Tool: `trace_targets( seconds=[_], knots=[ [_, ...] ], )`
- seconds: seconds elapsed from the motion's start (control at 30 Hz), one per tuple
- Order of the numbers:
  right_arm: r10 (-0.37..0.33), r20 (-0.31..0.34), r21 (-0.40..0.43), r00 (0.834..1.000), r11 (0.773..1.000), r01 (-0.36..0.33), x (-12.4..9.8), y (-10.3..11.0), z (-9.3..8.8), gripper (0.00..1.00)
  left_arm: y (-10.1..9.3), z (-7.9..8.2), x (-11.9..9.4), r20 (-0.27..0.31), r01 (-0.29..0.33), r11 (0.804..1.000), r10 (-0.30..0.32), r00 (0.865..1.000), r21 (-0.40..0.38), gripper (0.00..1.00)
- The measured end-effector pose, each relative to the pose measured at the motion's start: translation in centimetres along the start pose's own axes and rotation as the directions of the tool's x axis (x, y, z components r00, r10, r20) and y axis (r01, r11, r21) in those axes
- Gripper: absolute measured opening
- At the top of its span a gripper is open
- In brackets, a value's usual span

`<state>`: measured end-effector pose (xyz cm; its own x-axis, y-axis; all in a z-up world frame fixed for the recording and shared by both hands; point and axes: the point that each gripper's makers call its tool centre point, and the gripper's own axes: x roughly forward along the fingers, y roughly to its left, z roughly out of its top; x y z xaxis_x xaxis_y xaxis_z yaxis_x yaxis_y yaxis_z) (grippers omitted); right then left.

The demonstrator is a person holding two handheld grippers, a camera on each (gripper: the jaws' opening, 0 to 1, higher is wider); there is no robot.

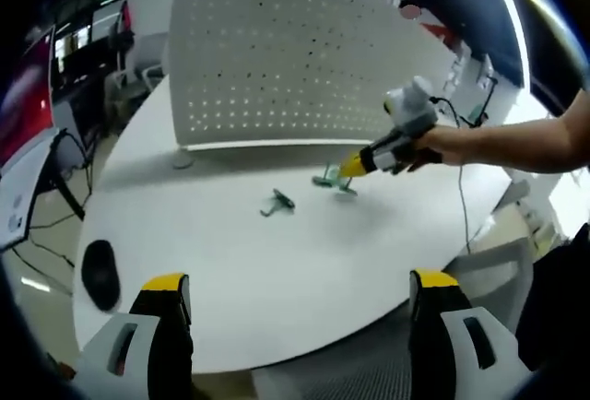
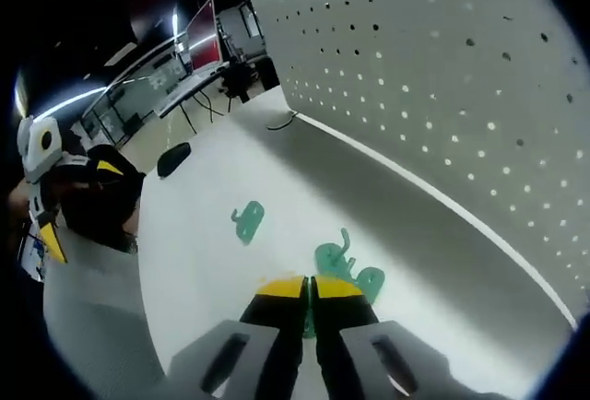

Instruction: Insert the hook assembly into the mounting plate slot until the hook locks in place.

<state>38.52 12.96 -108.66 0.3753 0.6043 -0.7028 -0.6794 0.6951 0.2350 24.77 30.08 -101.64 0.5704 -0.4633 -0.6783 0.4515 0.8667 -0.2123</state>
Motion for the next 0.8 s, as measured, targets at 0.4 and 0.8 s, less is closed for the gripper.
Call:
trace_targets(
  seconds=[0.4,0.8],
  knots=[
    [-0.066,0.248,0.029,0.966,0.998,0.061,-5.4,1.4,6.9,0.0,-1.1,2.9,0.0,0.05,0.049,0.997,-0.046,0.998,-0.058,1.0],
    [-0.065,0.452,0.16,0.89,0.987,-0.01,-10.1,6.4,9.8,0.0,-2.6,7.4,0.1,0.146,0.103,0.985,-0.083,0.986,-0.137,0.92]
  ],
)
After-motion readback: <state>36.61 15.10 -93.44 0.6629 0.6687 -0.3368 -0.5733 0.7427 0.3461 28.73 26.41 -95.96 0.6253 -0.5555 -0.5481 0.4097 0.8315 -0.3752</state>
